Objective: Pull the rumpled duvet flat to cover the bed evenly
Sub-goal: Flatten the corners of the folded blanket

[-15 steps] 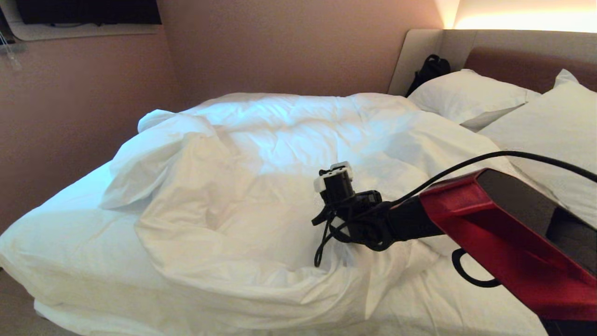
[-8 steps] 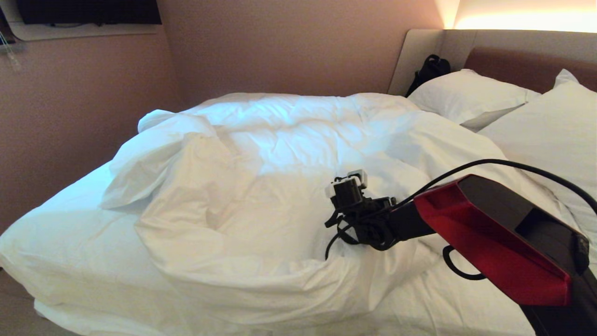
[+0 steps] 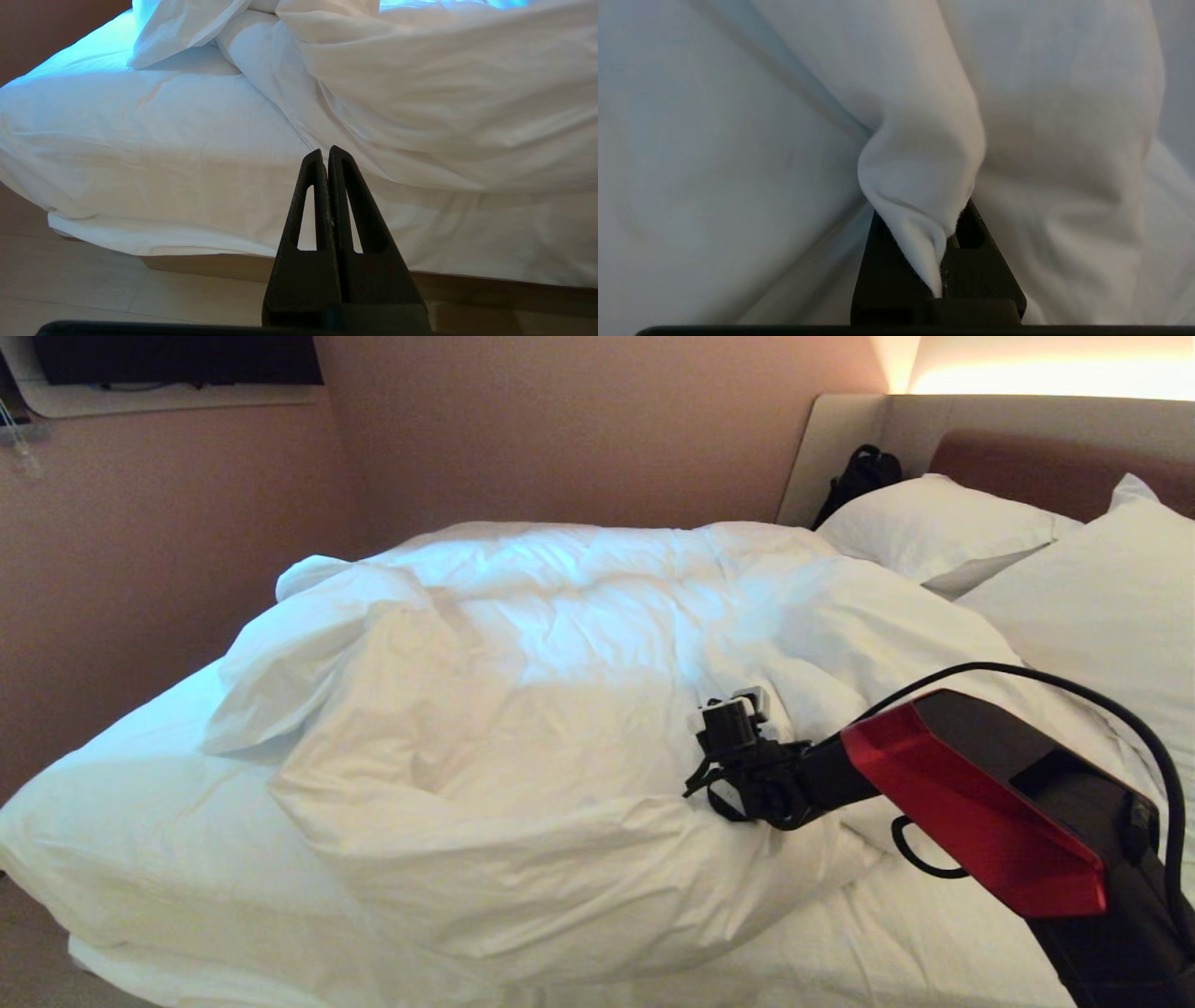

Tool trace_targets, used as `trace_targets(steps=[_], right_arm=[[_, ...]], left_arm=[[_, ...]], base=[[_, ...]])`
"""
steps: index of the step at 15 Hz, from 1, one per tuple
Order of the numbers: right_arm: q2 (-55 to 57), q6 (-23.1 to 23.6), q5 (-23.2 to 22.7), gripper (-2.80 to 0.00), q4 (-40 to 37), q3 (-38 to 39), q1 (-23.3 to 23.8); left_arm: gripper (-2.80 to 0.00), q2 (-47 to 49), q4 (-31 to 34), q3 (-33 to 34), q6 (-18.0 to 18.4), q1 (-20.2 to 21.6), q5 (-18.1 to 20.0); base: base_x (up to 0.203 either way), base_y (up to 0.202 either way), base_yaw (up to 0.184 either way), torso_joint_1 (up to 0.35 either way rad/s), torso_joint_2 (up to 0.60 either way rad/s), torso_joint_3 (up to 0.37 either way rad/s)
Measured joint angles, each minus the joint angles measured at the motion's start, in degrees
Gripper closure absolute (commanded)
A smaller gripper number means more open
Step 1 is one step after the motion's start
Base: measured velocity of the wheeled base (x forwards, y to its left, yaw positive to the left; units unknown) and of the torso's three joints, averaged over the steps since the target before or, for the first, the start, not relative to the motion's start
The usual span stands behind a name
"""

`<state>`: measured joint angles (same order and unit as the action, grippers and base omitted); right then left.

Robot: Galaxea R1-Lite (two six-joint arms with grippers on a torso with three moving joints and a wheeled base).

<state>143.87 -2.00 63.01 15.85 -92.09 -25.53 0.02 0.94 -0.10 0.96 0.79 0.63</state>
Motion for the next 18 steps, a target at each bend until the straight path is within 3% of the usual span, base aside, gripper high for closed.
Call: trace_targets(steps=[12, 18], right_arm=[[0.61, -2.07, -0.03, 0.00, 0.09, 2.32, 8.86], [-2.34, -3.49, 0.11, 0.00, 0.05, 6.02, 10.08]], left_arm=[[0.00, 0.00, 0.02, 0.00, 0.03, -0.02, 0.01], [0.00, 0.00, 0.02, 0.00, 0.06, -0.02, 0.01]], base=[[0.000, 0.000, 0.000, 0.000, 0.00, 0.000], [0.000, 0.000, 0.000, 0.000, 0.00, 0.000]])
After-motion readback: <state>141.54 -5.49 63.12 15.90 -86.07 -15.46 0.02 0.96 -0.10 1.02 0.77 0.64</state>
